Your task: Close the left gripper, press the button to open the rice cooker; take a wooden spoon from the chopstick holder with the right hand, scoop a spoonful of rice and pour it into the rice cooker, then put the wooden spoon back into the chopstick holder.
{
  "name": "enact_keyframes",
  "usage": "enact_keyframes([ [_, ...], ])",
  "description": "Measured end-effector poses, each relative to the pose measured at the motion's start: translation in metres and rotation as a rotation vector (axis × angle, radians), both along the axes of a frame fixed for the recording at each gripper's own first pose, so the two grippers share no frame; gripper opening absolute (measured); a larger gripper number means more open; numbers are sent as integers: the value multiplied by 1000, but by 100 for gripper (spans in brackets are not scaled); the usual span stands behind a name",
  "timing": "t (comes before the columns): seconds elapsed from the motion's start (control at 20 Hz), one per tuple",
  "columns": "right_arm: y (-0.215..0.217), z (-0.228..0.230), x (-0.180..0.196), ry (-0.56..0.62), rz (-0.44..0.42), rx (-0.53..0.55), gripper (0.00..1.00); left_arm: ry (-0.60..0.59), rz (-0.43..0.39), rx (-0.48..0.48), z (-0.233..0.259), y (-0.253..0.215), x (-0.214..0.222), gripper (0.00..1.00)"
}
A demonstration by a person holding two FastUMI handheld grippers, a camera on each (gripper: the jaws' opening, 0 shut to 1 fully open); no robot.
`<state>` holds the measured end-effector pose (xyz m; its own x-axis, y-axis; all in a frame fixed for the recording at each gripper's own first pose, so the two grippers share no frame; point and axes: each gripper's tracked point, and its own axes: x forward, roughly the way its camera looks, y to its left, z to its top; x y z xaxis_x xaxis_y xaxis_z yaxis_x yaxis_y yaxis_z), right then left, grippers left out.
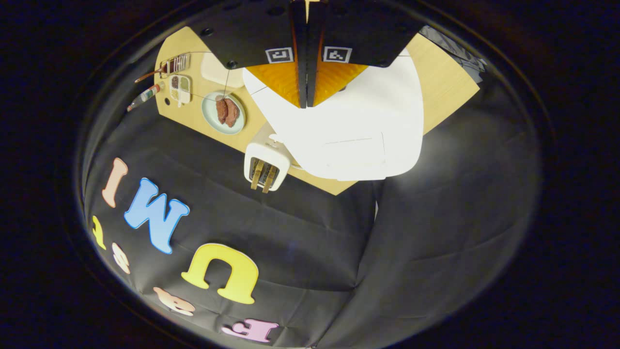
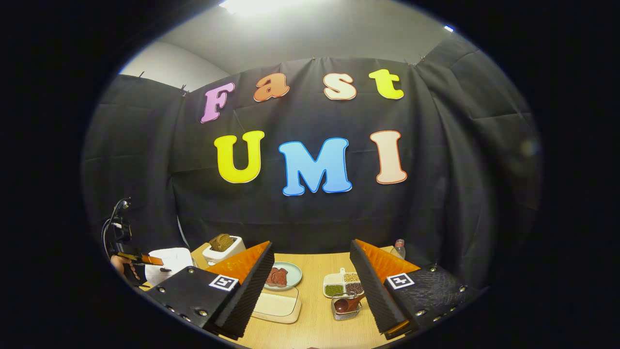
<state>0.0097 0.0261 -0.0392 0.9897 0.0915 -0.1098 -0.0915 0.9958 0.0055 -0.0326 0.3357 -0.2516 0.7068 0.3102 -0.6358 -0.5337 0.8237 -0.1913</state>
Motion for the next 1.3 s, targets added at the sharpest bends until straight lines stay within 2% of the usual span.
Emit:
enact_keyframes([
  [0.2,-4,-2,4,14,-6,-6,96,86,-3,-14,-34,4,-5,7],
  [0.4,-5,-4,8,16,-10,3,96,39,-8,23,-17,5,-7,11],
  [0.55,-3,-4,11,17,-1,0,96,-60,17,70,17,10,1,10],
  [0.65,-2,-4,12,15,4,2,96,-148,29,130,56,12,4,18],
  [0.7,-2,-4,12,14,6,-1,96,-185,33,168,73,12,7,35],
  [0.85,-3,-2,11,9,12,0,96,-285,21,288,132,13,14,71],
  [0.9,-4,-1,11,6,11,4,96,-324,17,299,149,8,15,72],
  [1.0,-6,-1,10,6,12,9,96,-398,19,296,175,-10,11,82],
  [1.05,-6,0,9,4,20,4,96,-424,10,301,186,-20,10,83],
  [1.2,-16,2,11,-12,14,-12,96,-501,-12,379,219,-47,7,94],
  [1.3,-21,3,13,-16,5,0,96,-525,-49,410,238,-73,1,94],
])
